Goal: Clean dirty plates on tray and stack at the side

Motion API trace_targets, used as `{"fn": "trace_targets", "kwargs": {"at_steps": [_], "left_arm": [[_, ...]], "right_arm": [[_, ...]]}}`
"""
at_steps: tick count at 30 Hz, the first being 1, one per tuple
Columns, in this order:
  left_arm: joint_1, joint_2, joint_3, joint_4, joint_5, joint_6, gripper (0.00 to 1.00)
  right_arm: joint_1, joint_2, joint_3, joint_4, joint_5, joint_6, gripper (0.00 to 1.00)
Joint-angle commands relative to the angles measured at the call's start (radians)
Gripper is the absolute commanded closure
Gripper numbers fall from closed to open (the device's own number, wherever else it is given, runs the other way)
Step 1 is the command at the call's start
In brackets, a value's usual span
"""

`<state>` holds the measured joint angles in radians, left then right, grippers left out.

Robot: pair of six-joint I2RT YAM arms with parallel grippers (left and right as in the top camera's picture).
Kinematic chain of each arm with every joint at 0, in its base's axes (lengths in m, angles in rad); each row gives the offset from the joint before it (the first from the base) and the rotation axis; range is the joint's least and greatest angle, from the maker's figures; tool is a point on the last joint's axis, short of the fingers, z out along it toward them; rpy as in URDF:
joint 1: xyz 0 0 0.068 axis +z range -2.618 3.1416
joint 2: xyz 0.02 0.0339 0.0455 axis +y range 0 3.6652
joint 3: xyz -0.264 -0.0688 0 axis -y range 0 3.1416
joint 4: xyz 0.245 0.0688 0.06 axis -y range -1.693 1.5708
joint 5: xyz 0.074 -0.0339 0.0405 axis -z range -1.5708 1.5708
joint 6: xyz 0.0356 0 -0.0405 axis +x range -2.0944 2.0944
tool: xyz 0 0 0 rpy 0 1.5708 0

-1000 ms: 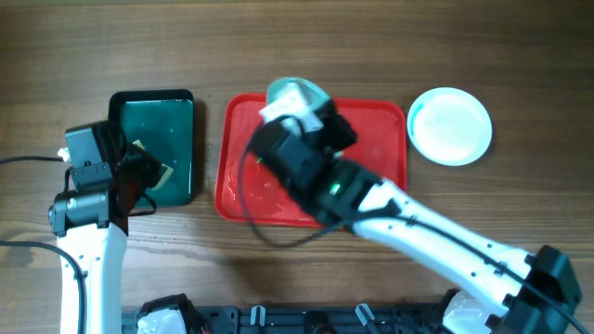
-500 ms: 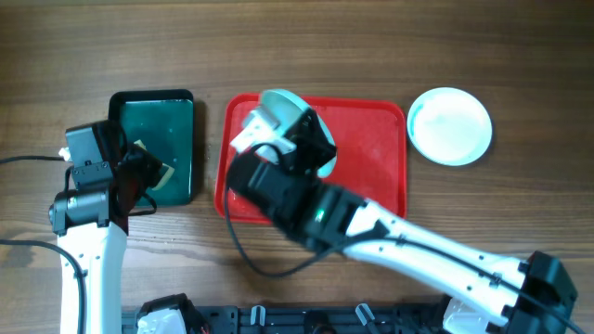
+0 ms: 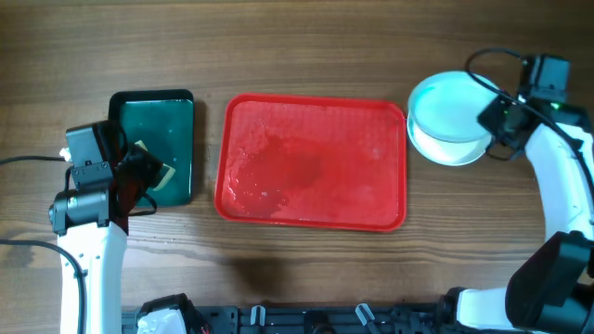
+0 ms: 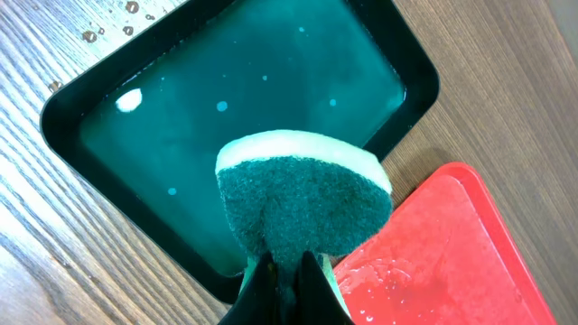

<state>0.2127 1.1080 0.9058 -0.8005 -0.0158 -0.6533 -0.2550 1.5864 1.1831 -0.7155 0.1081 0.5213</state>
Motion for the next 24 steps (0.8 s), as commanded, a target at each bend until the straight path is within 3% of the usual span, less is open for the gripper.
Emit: {"fn": "trace_targets", "kwargs": {"at_steps": [1,2,4,7,8,9,11,16,19,20,22,24], "left_arm": [[0.006,0.021,-0.002,0.007,0.009,-0.010,0.96],[0.006,0.034,-0.002,0.007,0.009,-0.010,0.96],[0.006,0.066,-0.002,0.015,0.026,-0.009,0.96],[0.006,0.091,-0.002,0.034,0.031,-0.009,0.96],[0.006,0.093,-0.002,0.039,0.031,-0.009,0.96],[0.006,0.096,-0.002,0.050,0.031,-0.010,0.96],[0.006,0.106,-0.002,0.080,0.031,-0.010,0.95],[0.048,0.272,-0.002,0.292,-0.014,-0.009,0.94],[0.097,0.384,-0.002,0.400,-0.016,-0.006,0.88],[0.102,0.414,-0.002,0.425,0.006,-0.006,0.77],[0.102,0.432,-0.002,0.443,0.062,-0.006,0.28],[0.102,0.421,-0.002,0.441,0.064,-0.006,0.24]], "right_arm": [[-0.043,-0.006,-0.089,0.051,-0.002,0.058,0.95],[-0.048,-0.006,-0.119,0.091,-0.003,0.056,0.92],[-0.045,-0.005,-0.174,0.190,-0.070,-0.034,0.51],[-0.045,-0.005,-0.180,0.223,-0.254,-0.095,0.28],[-0.045,-0.005,-0.180,0.223,-0.321,-0.110,0.27],[-0.045,-0.007,-0.180,0.219,-0.438,-0.110,0.34],[-0.027,-0.025,-0.180,0.203,-0.570,-0.103,0.38],[0.189,-0.225,-0.180,0.024,-0.433,-0.102,0.34],[0.354,-0.344,-0.180,-0.031,-0.391,-0.091,0.32],[0.408,-0.380,-0.180,-0.031,-0.371,-0.063,0.29],[0.503,-0.443,-0.180,-0.044,-0.222,0.027,0.19],[0.552,-0.480,-0.180,-0.049,-0.184,0.035,0.17]]}}
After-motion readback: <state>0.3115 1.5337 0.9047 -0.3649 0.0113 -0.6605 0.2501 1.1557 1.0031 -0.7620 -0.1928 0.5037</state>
